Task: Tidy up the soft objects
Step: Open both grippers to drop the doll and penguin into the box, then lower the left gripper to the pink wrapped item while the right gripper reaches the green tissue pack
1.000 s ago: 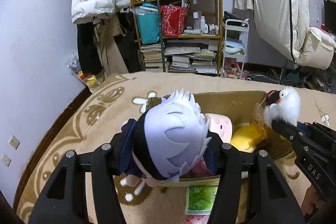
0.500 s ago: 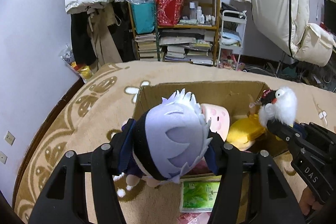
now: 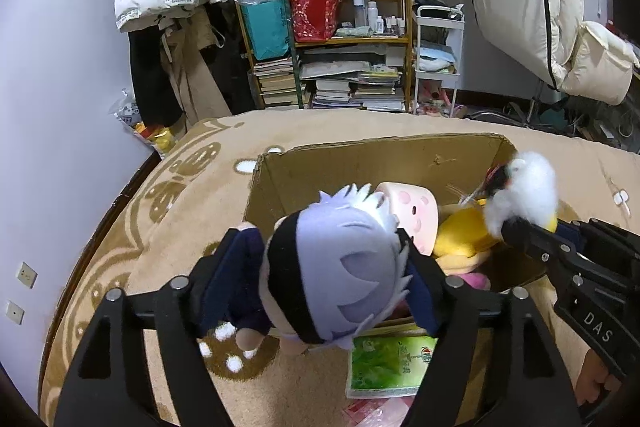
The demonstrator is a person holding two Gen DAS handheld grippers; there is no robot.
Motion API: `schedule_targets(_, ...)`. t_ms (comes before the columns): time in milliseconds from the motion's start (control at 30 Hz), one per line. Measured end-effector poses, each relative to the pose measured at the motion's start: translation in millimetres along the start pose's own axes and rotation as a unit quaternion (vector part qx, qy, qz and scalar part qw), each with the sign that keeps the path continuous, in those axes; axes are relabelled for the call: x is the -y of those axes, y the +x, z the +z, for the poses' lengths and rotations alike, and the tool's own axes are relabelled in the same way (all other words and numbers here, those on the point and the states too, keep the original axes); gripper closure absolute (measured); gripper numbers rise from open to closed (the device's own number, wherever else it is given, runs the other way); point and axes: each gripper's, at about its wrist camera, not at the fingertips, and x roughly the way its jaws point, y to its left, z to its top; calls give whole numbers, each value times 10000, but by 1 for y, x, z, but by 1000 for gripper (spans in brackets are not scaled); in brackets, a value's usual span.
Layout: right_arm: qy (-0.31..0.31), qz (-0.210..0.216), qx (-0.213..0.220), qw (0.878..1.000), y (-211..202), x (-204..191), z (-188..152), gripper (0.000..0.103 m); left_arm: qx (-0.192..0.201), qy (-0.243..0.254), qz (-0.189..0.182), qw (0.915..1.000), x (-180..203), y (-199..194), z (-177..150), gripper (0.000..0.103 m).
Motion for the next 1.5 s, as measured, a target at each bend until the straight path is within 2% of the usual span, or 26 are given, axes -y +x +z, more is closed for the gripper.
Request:
schedule_targets(67, 6, 43, 5, 10000, 0, 0, 0, 71, 1, -4, 40, 10000, 0, -1, 0, 19)
schedule_targets(167, -9, 58, 29, 10000, -2, 0, 0, 66, 1, 19, 91, 10000, -1, -3, -1, 16)
schedule_targets(267, 40, 92, 37, 9999, -5, 0, 1, 49, -21, -4, 114, 9999, -2, -5, -1, 14)
schedule_targets(400, 81, 116, 120, 9998, -13, -1, 4, 37, 92, -24, 97, 9999, -2, -12, 0, 9)
schedule_targets(433, 85, 133, 142, 9998, -15, -1, 4, 32, 108, -28, 109, 9999, -3, -13, 1, 9)
schedule_targets(533, 66, 140, 154, 9998, -19, -2, 5, 27, 119, -70, 129, 9998, -4, -17, 1, 9)
schedule_targets(767, 127, 190, 135, 9996, -28, -3, 4, 9, -110, -265, 227, 9993, -14, -29, -5, 8)
schedule_targets(1033, 112, 258, 73, 9996, -41, -10, -1, 1, -396, -493, 309, 9975, -22, -53, -25, 8)
schedule_targets(1167, 128, 340, -120, 9993, -43, -15, -7, 1, -659, -533, 267, 9960, -18, -63, -37, 8)
schedule_targets(1333, 252, 612, -438, 9968, -41, -17, -13, 1, -791, -599, 238, 9948, -12, -73, -47, 8)
schedule_targets(1500, 287, 688, -676, 9949, -39, -19, -18, 1, -955, -608, 281, 9932, -7, -75, -59, 8)
